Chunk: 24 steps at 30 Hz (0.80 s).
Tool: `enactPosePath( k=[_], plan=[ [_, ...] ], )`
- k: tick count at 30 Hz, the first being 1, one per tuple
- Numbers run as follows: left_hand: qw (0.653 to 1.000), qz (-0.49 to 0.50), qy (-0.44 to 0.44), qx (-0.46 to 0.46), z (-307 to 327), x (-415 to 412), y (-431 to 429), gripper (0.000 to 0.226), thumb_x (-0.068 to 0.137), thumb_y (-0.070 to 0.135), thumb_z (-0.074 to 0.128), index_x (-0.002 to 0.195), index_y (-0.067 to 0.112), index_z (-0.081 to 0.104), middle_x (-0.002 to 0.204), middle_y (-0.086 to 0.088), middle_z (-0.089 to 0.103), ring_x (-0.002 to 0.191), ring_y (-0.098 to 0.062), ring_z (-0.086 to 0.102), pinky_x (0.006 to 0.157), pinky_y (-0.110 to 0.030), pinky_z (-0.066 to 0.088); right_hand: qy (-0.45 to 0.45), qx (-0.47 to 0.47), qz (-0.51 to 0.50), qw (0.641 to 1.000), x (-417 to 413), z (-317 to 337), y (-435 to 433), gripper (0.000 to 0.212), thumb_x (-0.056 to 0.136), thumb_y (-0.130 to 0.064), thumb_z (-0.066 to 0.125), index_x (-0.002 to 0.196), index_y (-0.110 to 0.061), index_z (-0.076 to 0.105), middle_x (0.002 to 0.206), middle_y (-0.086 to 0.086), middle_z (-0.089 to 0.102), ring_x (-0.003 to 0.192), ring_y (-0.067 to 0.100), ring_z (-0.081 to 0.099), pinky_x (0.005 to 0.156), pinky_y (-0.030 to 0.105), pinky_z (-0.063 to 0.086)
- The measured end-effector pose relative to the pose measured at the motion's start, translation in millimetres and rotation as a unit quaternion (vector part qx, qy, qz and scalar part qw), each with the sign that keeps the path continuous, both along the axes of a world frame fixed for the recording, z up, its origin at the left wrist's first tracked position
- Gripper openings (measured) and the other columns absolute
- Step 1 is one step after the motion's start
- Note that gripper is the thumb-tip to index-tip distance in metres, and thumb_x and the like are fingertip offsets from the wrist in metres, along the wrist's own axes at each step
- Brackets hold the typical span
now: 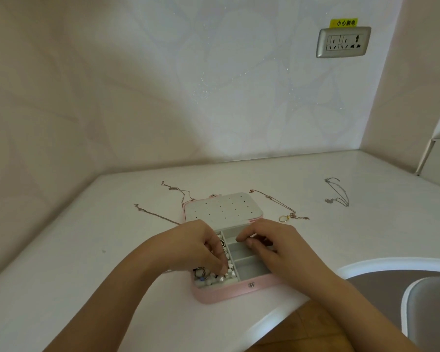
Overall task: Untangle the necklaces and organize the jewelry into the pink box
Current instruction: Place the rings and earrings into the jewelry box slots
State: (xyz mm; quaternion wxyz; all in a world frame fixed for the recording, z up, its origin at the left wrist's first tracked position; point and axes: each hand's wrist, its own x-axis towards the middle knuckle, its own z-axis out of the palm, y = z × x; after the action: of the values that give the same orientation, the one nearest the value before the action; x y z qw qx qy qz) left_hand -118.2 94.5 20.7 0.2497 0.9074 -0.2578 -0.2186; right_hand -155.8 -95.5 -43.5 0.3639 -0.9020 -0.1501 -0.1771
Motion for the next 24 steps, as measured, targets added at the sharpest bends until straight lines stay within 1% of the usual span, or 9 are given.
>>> enactPosePath(
  k=[4, 8, 12, 14, 16, 18, 20, 22, 24],
  plan=[
    [1.000, 0.023, 0.005, -0.012, -4, 4, 1, 0.011, 0.075, 0.024, 0.079, 0.071, 0.025, 0.069, 0.039, 0.015, 0.040, 0.042, 0.000, 0.039, 0.051, -0.018, 0.033, 0.005, 0.005, -0.001, 1.000, 1, -1, 0, 0.019, 0.092, -0.011, 0.058, 0.094, -0.026, 0.070, 0.089, -0.013, 0.065, 0.083, 0.008, 0.058, 0.073, 0.018, 0.046],
    [0.999, 0.037, 0.004, -0.012, -8, 10, 3, 0.017, 0.072, 0.029, 0.082, 0.072, 0.024, 0.065, 0.039, 0.016, 0.042, 0.041, 0.000, 0.039, 0.050, -0.019, 0.033, -0.007, 0.011, -0.009, 1.000, 0, 3, -3, 0.023, 0.090, -0.006, 0.058, 0.093, -0.025, 0.071, 0.090, -0.014, 0.066, 0.089, 0.003, 0.057, 0.075, 0.011, 0.043],
    [0.999, 0.039, 0.008, -0.020, -10, 12, 5, 0.021, 0.071, 0.028, 0.083, 0.069, 0.023, 0.063, 0.041, 0.015, 0.043, 0.044, -0.002, 0.041, 0.053, -0.020, 0.035, -0.043, 0.025, -0.110, 0.993, 11, 11, -26, 0.025, 0.089, -0.001, 0.057, 0.092, -0.019, 0.073, 0.092, -0.010, 0.069, 0.082, 0.001, 0.059, 0.074, 0.010, 0.043],
    [0.998, 0.054, 0.015, -0.035, -7, 13, 7, 0.021, 0.071, 0.031, 0.082, 0.069, 0.022, 0.064, 0.043, 0.015, 0.047, 0.047, -0.003, 0.043, 0.057, -0.021, 0.036, -0.020, -0.024, -0.159, 0.987, 24, 11, -43, 0.024, 0.089, -0.001, 0.056, 0.101, -0.014, 0.073, 0.100, -0.003, 0.069, 0.082, 0.006, 0.058, 0.077, 0.012, 0.043],
    [0.995, 0.092, -0.005, -0.044, -3, 17, 10, 0.023, 0.074, 0.039, 0.078, 0.071, 0.021, 0.065, 0.050, 0.015, 0.054, 0.052, -0.002, 0.047, 0.057, -0.020, 0.035, 0.033, -0.118, -0.176, 0.977, 37, 5, -57, 0.028, 0.092, -0.004, 0.053, 0.111, -0.014, 0.070, 0.112, -0.001, 0.066, 0.096, 0.016, 0.056, 0.085, 0.017, 0.039],
    [0.988, 0.139, -0.031, -0.057, -3, 24, 15, 0.027, 0.077, 0.044, 0.073, 0.072, 0.019, 0.064, 0.057, 0.013, 0.057, 0.056, -0.003, 0.048, 0.056, -0.021, 0.034, 0.051, -0.240, -0.162, 0.956, 47, -4, -64, 0.029, 0.095, -0.008, 0.046, 0.108, -0.015, 0.071, 0.113, 0.000, 0.067, 0.096, 0.020, 0.051, 0.086, 0.025, 0.038],
    [0.977, 0.195, -0.054, -0.067, -7, 34, 20, 0.030, 0.080, 0.045, 0.069, 0.072, 0.016, 0.064, 0.061, 0.010, 0.060, 0.056, -0.006, 0.050, 0.055, -0.023, 0.037, 0.055, -0.296, -0.161, 0.940, 50, -5, -65, 0.031, 0.095, -0.009, 0.041, 0.098, -0.015, 0.071, 0.101, 0.000, 0.067, 0.088, 0.019, 0.046, 0.078, 0.029, 0.038],
    [0.964, 0.250, -0.065, -0.066, -13, 45, 26, 0.031, 0.084, 0.043, 0.067, 0.074, 0.014, 0.065, 0.068, 0.006, 0.067, 0.058, -0.007, 0.055, 0.056, -0.024, 0.040, 0.063, -0.284, -0.165, 0.942, 50, -1, -64, 0.028, 0.093, -0.008, 0.043, 0.092, -0.014, 0.071, 0.093, 0.002, 0.065, 0.087, 0.020, 0.048, 0.070, 0.026, 0.033],
    [0.955, 0.281, -0.061, -0.070, -18, 52, 29, 0.032, 0.086, 0.042, 0.065, 0.078, 0.011, 0.067, 0.072, 0.004, 0.070, 0.059, -0.007, 0.056, 0.056, -0.024, 0.041, 0.075, -0.199, -0.164, 0.963, 46, 5, -63, 0.024, 0.090, -0.007, 0.051, 0.098, -0.014, 0.073, 0.095, 0.000, 0.067, 0.086, 0.014, 0.056, 0.069, 0.017, 0.036]
  ],
)
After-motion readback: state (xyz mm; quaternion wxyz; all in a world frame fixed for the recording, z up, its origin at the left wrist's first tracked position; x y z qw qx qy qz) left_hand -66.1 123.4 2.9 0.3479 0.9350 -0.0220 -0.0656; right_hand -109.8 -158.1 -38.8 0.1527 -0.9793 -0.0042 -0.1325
